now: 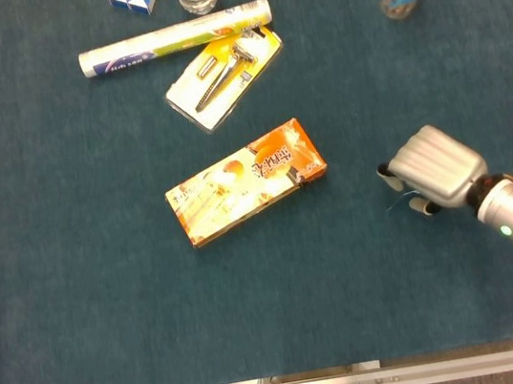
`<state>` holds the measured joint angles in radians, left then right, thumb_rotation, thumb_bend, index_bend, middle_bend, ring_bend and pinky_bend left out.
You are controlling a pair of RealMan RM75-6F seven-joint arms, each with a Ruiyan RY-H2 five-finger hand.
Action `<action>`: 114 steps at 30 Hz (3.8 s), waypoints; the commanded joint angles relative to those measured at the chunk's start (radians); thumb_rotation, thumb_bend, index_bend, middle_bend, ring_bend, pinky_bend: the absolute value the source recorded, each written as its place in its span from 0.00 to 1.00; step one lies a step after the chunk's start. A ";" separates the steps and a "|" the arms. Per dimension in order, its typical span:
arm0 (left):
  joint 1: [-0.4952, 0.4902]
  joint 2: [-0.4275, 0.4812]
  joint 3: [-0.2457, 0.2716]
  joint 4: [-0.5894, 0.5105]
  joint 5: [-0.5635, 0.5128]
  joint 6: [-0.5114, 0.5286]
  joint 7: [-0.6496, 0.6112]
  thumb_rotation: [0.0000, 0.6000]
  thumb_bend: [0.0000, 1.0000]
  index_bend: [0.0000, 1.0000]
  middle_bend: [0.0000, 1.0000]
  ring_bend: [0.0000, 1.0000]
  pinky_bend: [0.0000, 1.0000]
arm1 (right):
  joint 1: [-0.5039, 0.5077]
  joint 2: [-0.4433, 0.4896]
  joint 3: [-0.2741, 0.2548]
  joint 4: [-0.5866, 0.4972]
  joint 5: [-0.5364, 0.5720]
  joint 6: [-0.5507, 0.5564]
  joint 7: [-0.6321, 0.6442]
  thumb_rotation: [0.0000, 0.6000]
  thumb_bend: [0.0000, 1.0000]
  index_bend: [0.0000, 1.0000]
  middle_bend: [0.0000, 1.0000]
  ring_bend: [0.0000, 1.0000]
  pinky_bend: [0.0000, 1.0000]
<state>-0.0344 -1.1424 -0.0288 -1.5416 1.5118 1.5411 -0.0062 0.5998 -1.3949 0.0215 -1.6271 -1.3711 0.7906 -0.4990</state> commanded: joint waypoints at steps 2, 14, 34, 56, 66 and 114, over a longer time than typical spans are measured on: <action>0.001 -0.001 0.000 0.004 -0.003 -0.002 -0.004 1.00 0.12 0.01 0.08 0.11 0.05 | 0.015 -0.025 -0.004 0.024 0.022 -0.013 -0.013 1.00 0.19 0.56 0.95 1.00 1.00; 0.003 -0.007 -0.001 0.020 -0.009 -0.005 -0.018 1.00 0.12 0.01 0.08 0.11 0.05 | 0.041 -0.065 -0.016 0.057 0.068 -0.019 -0.035 1.00 0.22 0.56 0.95 1.00 1.00; 0.010 -0.014 0.000 0.044 -0.014 -0.004 -0.040 1.00 0.12 0.01 0.08 0.11 0.05 | 0.072 -0.097 -0.045 0.081 0.133 -0.023 -0.059 1.00 0.33 0.57 0.95 1.00 1.00; 0.017 -0.005 0.004 0.031 -0.004 0.005 -0.031 1.00 0.12 0.01 0.08 0.11 0.05 | 0.171 -0.074 0.156 -0.039 0.221 -0.033 0.206 1.00 0.34 0.60 0.95 1.00 1.00; 0.025 -0.001 0.009 0.013 0.001 0.016 -0.016 1.00 0.12 0.01 0.08 0.11 0.05 | 0.280 -0.161 0.215 0.033 0.379 -0.119 0.270 1.00 0.34 0.60 0.95 1.00 1.00; 0.040 0.006 0.005 0.015 0.004 0.028 -0.026 1.00 0.12 0.01 0.08 0.11 0.05 | 0.469 -0.319 0.256 0.148 0.733 -0.110 0.408 1.00 0.33 0.42 0.95 1.00 1.00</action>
<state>0.0061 -1.1367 -0.0237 -1.5259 1.5152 1.5693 -0.0326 1.0722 -1.7153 0.2757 -1.4762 -0.6330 0.6757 -0.0950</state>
